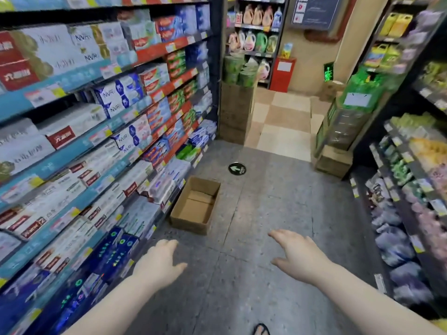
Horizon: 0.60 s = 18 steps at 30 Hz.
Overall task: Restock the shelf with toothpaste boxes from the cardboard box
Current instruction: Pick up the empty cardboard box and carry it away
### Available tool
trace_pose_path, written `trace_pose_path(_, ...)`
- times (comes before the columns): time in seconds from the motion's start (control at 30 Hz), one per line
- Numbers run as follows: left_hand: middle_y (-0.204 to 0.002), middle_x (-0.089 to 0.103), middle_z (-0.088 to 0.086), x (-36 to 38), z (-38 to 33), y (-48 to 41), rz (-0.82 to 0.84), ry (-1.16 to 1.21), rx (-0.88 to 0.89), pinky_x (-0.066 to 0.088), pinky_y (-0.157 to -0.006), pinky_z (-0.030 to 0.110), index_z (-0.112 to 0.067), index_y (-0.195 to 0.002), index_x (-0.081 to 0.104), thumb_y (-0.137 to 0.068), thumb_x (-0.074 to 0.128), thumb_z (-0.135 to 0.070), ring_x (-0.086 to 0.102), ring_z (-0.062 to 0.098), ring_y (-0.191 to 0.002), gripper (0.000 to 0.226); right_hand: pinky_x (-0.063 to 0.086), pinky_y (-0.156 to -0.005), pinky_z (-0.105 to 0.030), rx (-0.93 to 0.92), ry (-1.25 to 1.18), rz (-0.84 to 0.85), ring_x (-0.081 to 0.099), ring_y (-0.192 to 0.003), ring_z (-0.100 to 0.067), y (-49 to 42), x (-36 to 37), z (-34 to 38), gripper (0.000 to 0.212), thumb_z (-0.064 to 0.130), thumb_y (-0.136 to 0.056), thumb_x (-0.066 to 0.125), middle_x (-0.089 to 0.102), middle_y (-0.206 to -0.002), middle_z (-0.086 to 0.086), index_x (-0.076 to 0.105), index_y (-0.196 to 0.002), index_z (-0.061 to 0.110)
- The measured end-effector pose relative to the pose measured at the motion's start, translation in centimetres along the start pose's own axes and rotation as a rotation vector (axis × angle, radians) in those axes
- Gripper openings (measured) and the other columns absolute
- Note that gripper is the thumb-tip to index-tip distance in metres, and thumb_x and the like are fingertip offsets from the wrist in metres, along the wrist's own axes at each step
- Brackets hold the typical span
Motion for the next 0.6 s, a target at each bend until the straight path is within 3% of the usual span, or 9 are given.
trace_pose_path(0.17, -0.145, 0.037, 0.003, -1.8, -5.0, -7.8, -0.015, 0.068, -0.098, 0.044, -0.1, 0.035, -0.024, -0.142, 0.03, -0.083, 0.053, -0.049, 0.046, 0.021, -0.126, 0.068, 0.025, -0.11, -0.039, -0.088, 0.097, 0.067, 0.029, -0.138, -0.02, -9.7, -4.7, -5.9, 0.065, 0.039, -0.086, 0.05, 0.027, -0.152, 0.001, 0.022, -0.143, 0.026)
trace_pose_path(0.3, -0.145, 0.036, 0.001, -3.1, -7.1, -12.8, -0.042, 0.114, -0.142, 0.045, -0.098, 0.034, -0.025, -0.141, 0.031, -0.085, 0.053, -0.047, 0.045, 0.02, -0.127, 0.064, 0.028, -0.109, -0.037, -0.176, 0.14, 0.12, 0.031, -0.137, -0.02, -17.9, -7.1, -6.6, 0.066, 0.037, -0.085, 0.052, 0.029, -0.152, 0.001, 0.023, -0.143, 0.027)
trace_pose_path(0.6, -0.143, 0.039, 0.003, -6.4, -0.4, -27.3, -0.018, 0.2, -0.385, 0.048, -0.095, 0.034, -0.024, -0.138, 0.034, -0.084, 0.052, -0.049, 0.049, 0.021, -0.123, 0.062, 0.029, -0.111, -0.036, -0.353, 0.213, 0.206, 0.031, -0.137, -0.019, -38.4, -10.6, -2.8, 0.065, 0.035, -0.085, 0.051, 0.031, -0.151, 0.003, 0.023, -0.144, 0.026)
Point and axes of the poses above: each hand's wrist, its own y-axis away from the middle knuckle, its own x-axis out of the palm, z = x × y, the point moved 10 cm from there along -y, towards the middle knuckle
